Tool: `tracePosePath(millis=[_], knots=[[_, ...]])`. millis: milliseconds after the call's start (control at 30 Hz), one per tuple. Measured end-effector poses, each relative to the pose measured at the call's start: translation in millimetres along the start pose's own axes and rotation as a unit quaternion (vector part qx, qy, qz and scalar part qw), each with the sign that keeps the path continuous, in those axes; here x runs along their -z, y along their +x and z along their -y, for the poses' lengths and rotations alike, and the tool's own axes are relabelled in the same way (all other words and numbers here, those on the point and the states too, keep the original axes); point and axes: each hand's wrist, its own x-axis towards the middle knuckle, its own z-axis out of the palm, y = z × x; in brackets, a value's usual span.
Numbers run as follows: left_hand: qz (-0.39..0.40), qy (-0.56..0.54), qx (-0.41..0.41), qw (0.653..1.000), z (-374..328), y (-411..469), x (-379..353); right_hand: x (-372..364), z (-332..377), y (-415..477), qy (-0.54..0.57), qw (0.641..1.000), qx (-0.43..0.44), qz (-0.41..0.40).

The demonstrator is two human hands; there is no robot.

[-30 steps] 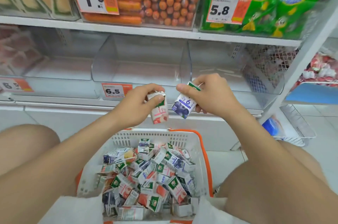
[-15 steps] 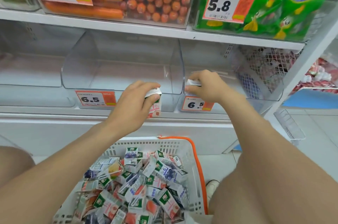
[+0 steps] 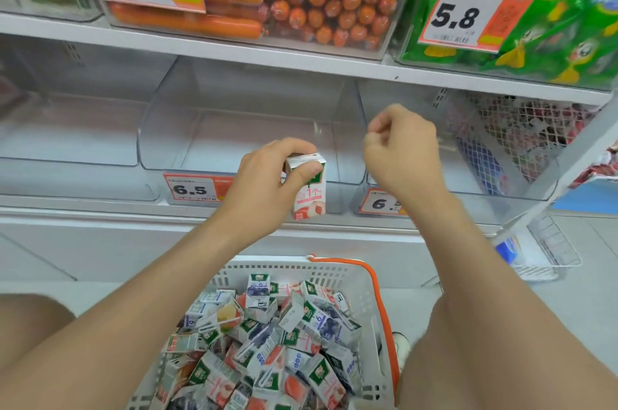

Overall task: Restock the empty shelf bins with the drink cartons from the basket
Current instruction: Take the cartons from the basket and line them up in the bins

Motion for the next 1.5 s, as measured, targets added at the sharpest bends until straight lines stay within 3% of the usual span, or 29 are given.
tracePosePath(millis=[33,100,200,500,633,700,767,867,1000,1133,1267,1367,1500], knots=[[-0.005,-0.013,0.001,1.0,3.6,1.3,4.6,-2.7,18.8,-6.5,0.046,0.997,0.05,-0.026],[-0.022,-0.03,-0.004,0.999,13.0,2.0,16.0,-13.7,50.3,-18.1,0.108,0.988,0.109,0.014],[-0.044,-0.044,-0.007,0.998,28.6,-2.1,40.5,-31.6,79.5,-29.2,0.195,0.967,0.089,0.137],[-0.113,-0.161,0.075,0.978,47.9,-37.3,122.3,-80.4,135.7,-62.4,0.293,0.923,0.099,0.23],[-0.174,-0.04,0.103,0.978,65.8,-52.0,167.0,-103.7,182.7,-68.6,0.325,0.927,0.064,0.176],[-0.203,0.108,0.121,0.966,88.8,-62.0,195.0,-112.4,215.7,-75.4,0.314,0.932,0.1,0.149],[-0.203,0.199,0.189,0.94,116.3,-73.0,222.6,-121.5,250.6,-80.5,0.319,0.921,0.169,0.145],[-0.21,0.215,0.304,0.904,145.9,-84.4,259.6,-145.9,301.4,-75.3,0.293,0.905,0.266,0.156],[-0.283,0.185,0.352,0.873,169.2,-94.1,293.5,-204.1,362.5,-57.7,0.172,0.911,0.35,0.134],[-0.267,0.152,0.358,0.882,199.4,-105.5,304.9,-256.6,409.5,-45.0,0.173,0.931,0.265,0.181],[-0.219,0.138,0.351,0.9,218.5,-111.1,306.9,-294.3,446.8,-30.1,0.172,0.933,0.145,0.283],[-0.216,0.136,0.346,0.903,223.1,-112.0,306.9,-305.8,460.1,-24.5,0.146,0.913,0.131,0.358],[-0.214,0.152,0.355,0.898,221.4,-112.3,308.0,-301.2,455.9,-18.7,0.118,0.881,0.174,0.423]])
